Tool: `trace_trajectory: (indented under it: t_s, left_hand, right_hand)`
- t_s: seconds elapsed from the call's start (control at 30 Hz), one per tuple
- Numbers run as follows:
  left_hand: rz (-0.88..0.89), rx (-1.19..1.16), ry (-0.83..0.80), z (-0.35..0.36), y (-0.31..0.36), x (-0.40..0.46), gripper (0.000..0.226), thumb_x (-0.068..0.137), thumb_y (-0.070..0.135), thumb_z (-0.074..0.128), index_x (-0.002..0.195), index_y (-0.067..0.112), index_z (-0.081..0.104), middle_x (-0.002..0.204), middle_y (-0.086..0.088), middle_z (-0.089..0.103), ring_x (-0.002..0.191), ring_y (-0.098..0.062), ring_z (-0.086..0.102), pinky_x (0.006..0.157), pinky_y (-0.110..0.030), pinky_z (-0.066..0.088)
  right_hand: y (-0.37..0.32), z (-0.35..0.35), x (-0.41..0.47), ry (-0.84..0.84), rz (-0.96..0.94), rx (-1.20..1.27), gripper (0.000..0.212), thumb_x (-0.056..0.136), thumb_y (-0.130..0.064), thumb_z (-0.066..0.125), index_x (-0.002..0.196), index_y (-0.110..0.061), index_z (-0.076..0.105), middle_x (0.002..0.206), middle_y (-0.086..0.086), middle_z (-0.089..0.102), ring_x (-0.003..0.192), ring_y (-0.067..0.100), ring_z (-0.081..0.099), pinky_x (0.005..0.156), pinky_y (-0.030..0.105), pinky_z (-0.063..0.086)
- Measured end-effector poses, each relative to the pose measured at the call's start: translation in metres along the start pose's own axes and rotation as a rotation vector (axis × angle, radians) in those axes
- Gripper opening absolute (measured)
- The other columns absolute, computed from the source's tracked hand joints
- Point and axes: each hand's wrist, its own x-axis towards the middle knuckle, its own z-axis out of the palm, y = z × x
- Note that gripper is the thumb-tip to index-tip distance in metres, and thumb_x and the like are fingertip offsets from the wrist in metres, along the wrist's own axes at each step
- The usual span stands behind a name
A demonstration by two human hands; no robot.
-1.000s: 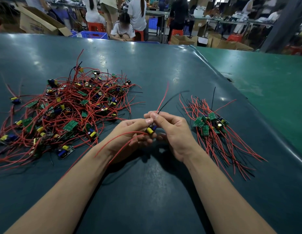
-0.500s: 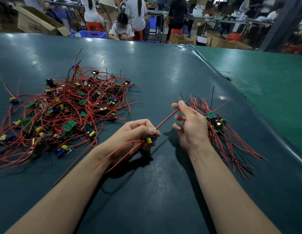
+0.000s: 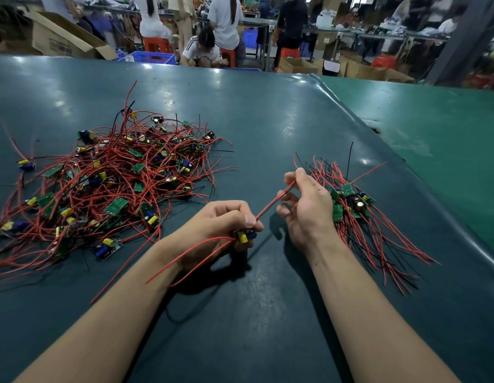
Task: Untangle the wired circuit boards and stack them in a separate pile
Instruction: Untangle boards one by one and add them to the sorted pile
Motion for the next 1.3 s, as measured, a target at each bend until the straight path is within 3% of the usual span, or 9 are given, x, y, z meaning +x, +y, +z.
trace_trajectory:
  t_s: [0.17, 0.23, 0.33, 0.43, 0.57, 0.67, 0.93, 1.13, 1.3]
  left_hand:
    - [0.009, -0.081, 0.015, 0.000, 0.001, 0.001, 0.016, 0.071, 0.005, 0.056, 0.058, 0.011, 0.061, 0.065, -0.007, 0.064, 0.052, -0.012, 0.054, 0.047, -0.019, 0.044]
    - [0.030, -0.137, 0.048, 0.001, 0.001, 0.004, 0.008, 0.070, 0.001, 0.060, 0.063, 0.005, 0.063, 0.059, -0.008, 0.060, 0.047, -0.013, 0.053, 0.044, -0.020, 0.043]
    - [0.096, -0.279, 0.128, -0.002, 0.003, 0.006, 0.008, 0.072, 0.017, 0.068, 0.071, 0.012, 0.074, 0.064, -0.007, 0.060, 0.045, -0.011, 0.052, 0.044, -0.023, 0.046]
    - [0.211, -0.479, 0.178, -0.010, 0.007, 0.003, 0.017, 0.076, 0.024, 0.065, 0.087, 0.014, 0.073, 0.079, -0.006, 0.069, 0.061, -0.012, 0.066, 0.059, -0.023, 0.057]
    - [0.274, -0.572, 0.235, -0.009, 0.010, 0.003, 0.032, 0.079, 0.015, 0.057, 0.110, 0.009, 0.064, 0.087, -0.009, 0.071, 0.076, -0.015, 0.072, 0.066, -0.020, 0.058]
    - [0.311, -0.469, 0.291, -0.005, 0.006, 0.005, 0.021, 0.076, 0.017, 0.060, 0.093, 0.010, 0.068, 0.081, -0.002, 0.072, 0.069, -0.010, 0.068, 0.064, -0.018, 0.056]
    - [0.277, -0.221, 0.360, -0.003, -0.004, 0.010, 0.033, 0.064, 0.022, 0.074, 0.089, 0.011, 0.056, 0.071, 0.000, 0.069, 0.063, -0.011, 0.066, 0.063, -0.023, 0.053]
    - [0.301, -0.277, 0.251, -0.003, -0.007, 0.011, 0.025, 0.072, 0.010, 0.069, 0.096, 0.003, 0.067, 0.071, -0.003, 0.069, 0.060, -0.010, 0.062, 0.064, -0.019, 0.054]
    - [0.341, -0.280, 0.330, 0.000, -0.006, 0.013, 0.017, 0.071, 0.005, 0.069, 0.087, 0.002, 0.064, 0.067, -0.006, 0.065, 0.059, -0.014, 0.059, 0.063, -0.021, 0.052]
  right_hand:
    - [0.001, -0.004, 0.005, -0.015, 0.023, 0.079, 0.037, 0.103, -0.025, 0.048, 0.068, -0.014, 0.050, 0.066, 0.000, 0.053, 0.047, 0.011, 0.048, 0.041, 0.016, 0.025]
    - [0.002, -0.004, 0.007, 0.006, 0.001, 0.072, 0.036, 0.102, -0.033, 0.049, 0.073, -0.014, 0.056, 0.077, 0.000, 0.060, 0.044, 0.010, 0.051, 0.039, 0.016, 0.029]
    - [0.005, -0.005, 0.006, 0.031, -0.165, -0.266, 0.028, 0.101, -0.035, 0.051, 0.118, -0.014, 0.059, 0.114, 0.003, 0.058, 0.053, 0.009, 0.059, 0.041, 0.023, 0.041]
    - [0.014, -0.003, -0.006, -0.151, -0.515, -0.620, 0.046, 0.095, -0.008, 0.061, 0.138, -0.019, 0.049, 0.119, 0.004, 0.058, 0.077, 0.017, 0.059, 0.066, 0.031, 0.052]
    - [0.029, 0.008, -0.026, -0.525, -0.592, -0.619, 0.052, 0.089, 0.007, 0.060, 0.134, -0.018, 0.053, 0.114, -0.002, 0.061, 0.092, 0.007, 0.060, 0.076, 0.022, 0.053]
    - [0.027, 0.011, -0.028, -0.576, -0.499, -0.530, 0.040, 0.092, 0.007, 0.058, 0.129, -0.008, 0.058, 0.111, -0.007, 0.060, 0.097, 0.012, 0.060, 0.076, 0.017, 0.050]
    - [0.019, 0.012, -0.029, -0.361, -0.247, -0.205, 0.009, 0.086, -0.013, 0.071, 0.082, -0.016, 0.078, 0.077, -0.001, 0.068, 0.059, 0.008, 0.054, 0.049, 0.022, 0.041]
    - [0.015, 0.013, -0.030, -0.291, -0.030, -0.073, 0.010, 0.079, -0.017, 0.076, 0.069, -0.013, 0.076, 0.062, -0.002, 0.064, 0.049, 0.007, 0.053, 0.044, 0.018, 0.040]
    - [0.013, 0.014, -0.021, -0.132, -0.033, 0.023, 0.013, 0.080, -0.012, 0.077, 0.068, -0.011, 0.072, 0.058, -0.003, 0.059, 0.043, 0.007, 0.041, 0.039, 0.017, 0.030]
